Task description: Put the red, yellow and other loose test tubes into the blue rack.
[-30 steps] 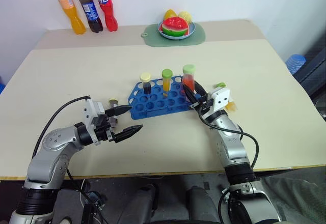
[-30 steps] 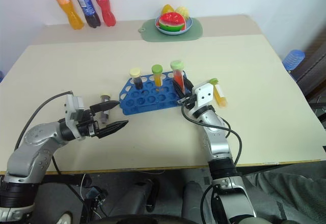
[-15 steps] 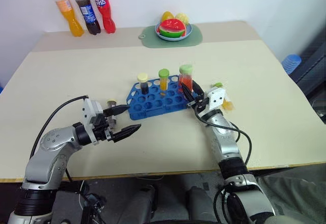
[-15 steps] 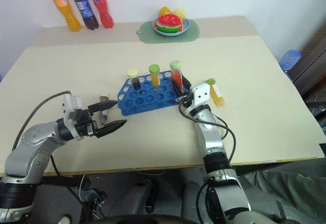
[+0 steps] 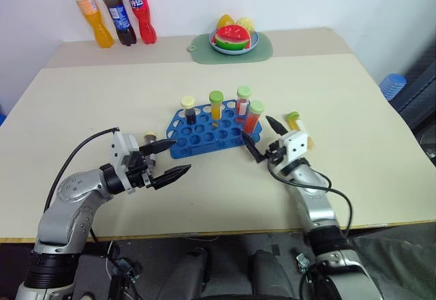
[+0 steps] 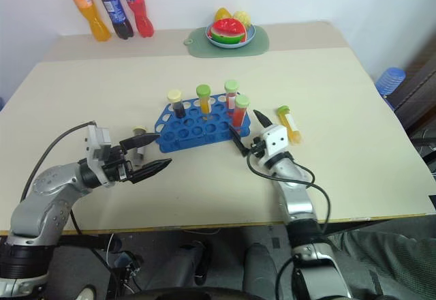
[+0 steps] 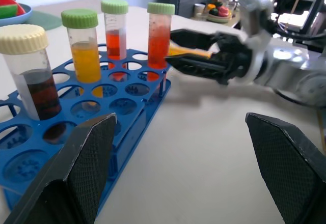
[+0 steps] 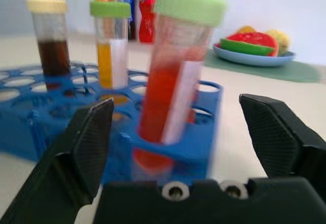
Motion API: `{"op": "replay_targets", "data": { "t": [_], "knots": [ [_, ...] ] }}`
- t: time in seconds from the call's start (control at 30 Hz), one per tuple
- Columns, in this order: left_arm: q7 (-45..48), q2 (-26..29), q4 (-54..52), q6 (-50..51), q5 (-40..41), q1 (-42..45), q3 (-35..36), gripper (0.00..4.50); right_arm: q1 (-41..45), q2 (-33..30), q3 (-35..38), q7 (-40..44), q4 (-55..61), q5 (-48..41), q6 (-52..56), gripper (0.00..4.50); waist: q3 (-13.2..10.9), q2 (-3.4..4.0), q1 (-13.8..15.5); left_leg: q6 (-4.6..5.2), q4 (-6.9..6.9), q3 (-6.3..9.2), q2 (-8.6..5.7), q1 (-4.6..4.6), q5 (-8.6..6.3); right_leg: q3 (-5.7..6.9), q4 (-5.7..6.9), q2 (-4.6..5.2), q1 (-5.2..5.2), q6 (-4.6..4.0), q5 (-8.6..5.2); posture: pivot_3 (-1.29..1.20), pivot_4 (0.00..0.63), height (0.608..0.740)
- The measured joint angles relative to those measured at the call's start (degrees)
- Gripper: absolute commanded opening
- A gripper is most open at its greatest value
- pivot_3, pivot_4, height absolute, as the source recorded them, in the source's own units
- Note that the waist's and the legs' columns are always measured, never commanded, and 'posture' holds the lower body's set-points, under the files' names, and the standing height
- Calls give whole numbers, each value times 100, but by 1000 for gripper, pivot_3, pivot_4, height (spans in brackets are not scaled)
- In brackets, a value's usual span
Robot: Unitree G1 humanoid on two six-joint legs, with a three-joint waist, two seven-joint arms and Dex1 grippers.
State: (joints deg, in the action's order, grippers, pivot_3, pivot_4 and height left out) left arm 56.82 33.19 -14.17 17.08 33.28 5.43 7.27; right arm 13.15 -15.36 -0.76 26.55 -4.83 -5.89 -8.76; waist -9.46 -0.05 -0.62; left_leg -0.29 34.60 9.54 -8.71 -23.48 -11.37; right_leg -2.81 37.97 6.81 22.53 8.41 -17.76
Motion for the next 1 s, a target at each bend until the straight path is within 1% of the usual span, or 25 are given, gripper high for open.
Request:
{"op": "replay_targets", "data": {
  "t": [0.03,0.1,0.17,0.2,0.27,0.33,0.37,0.43,0.5,0.53,0.63,0.8,0.87,0.9,1.0],
  "knots": [
    [5,-11,12,0,0,8,-8,4209,-158,-227,24,14,530,-30,513,4472,-1,-1,2,0,1,0,0,-1,0,0,-1,1,-1,-1,-1,0,150,740],
    [37,-23,44,-4,-1,44,-32,4209,-368,-774,147,81,1582,-403,1969,4472,-2,-3,5,1,3,-1,2,-4,-1,0,-2,2,-1,-3,-2,0,150,740],
    [65,-50,77,-19,-6,96,-101,4209,-309,-1331,450,184,2266,-929,3378,4472,-3,-4,4,3,6,-4,7,-9,-3,1,-8,9,-4,-9,-6,0,150,740],
    [78,-58,89,-28,-12,98,-124,4209,-165,-1537,586,214,2407,-1149,3944,4472,-3,-5,-5,4,5,-7,12,-9,-4,1,-12,8,-11,-16,-9,0,150,740],
    [176,-60,137,-79,-46,109,-213,4209,642,-2088,700,234,2226,-1414,5274,4472,-6,-2,-32,5,6,-19,16,-16,-4,1,-13,8,-13,-23,-10,0,150,740],
    [240,-58,172,-157,-108,103,-268,4209,1420,-2400,765,261,1732,-1489,6056,4472,-6,-2,-12,6,3,-17,19,-20,-5,4,-17,8,-11,-21,-8,0,150,740],
    [275,-55,204,-186,-147,101,-294,4209,1901,-2494,751,290,1310,-1513,6449,4472,-6,-3,-11,9,3,-17,19,-23,-7,6,-21,8,-10,-16,-6,0,150,740],
    [298,-56,220,-244,-171,103,-364,4209,2597,-2640,539,394,547,-1459,6883,4472,-6,-3,-12,13,0,-16,20,-34,-11,10,-36,9,-8,-12,-2,0,150,740],
    [293,-55,218,-263,-193,105,-375,4209,3295,-2685,26,597,-409,-1259,7088,4472,-7,-3,-22,17,5,-19,19,-49,-15,10,-45,10,0,-10,-1,0,150,740],
    [287,-56,203,-266,-195,101,-375,4209,3491,-2681,-147,680,-745,-1177,7096,4472,-7,-3,-25,18,9,-20,19,-61,-15,10,-45,10,9,-9,0,0,150,740],
    [248,-54,87,-271,-198,-41,-366,4209,4130,-2635,-661,1101,-1977,-919,7032,4472,-7,-3,-34,17,25,-22,18,-93,-15,10,-45,8,33,-6,2,0,150,740],
    [70,-44,-274,-255,-193,-415,-350,4209,5034,-2368,-1174,1594,-4054,-318,6408,4472,-8,-3,-39,17,30,-24,18,-95,-16,10,-43,3,35,-5,3,0,150,740],
    [3,-34,-411,-238,-187,-532,-334,4209,5215,-2285,-1297,1747,-4581,-105,6153,3947,-8,-3,-38,17,29,-23,18,-95,-16,10,-42,1,36,-5,4,0,150,740],
    [-31,-25,-452,-233,-183,-574,-328,4209,5269,-2252,-1363,1840,-4790,-1,6035,3608,-8,-3,-33,17,29,-23,18,-95,-16,10,-41,0,36,-5,4,0,150,740],
    [-114,-3,-520,-225,-173,-639,-304,4209,5387,-2140,-1539,2174,-5172,252,5736,2114,-7,-2,-30,17,31,-23,18,-94,-16,10,-39,-1,37,-6,4,0,150,740]
  ]
}}
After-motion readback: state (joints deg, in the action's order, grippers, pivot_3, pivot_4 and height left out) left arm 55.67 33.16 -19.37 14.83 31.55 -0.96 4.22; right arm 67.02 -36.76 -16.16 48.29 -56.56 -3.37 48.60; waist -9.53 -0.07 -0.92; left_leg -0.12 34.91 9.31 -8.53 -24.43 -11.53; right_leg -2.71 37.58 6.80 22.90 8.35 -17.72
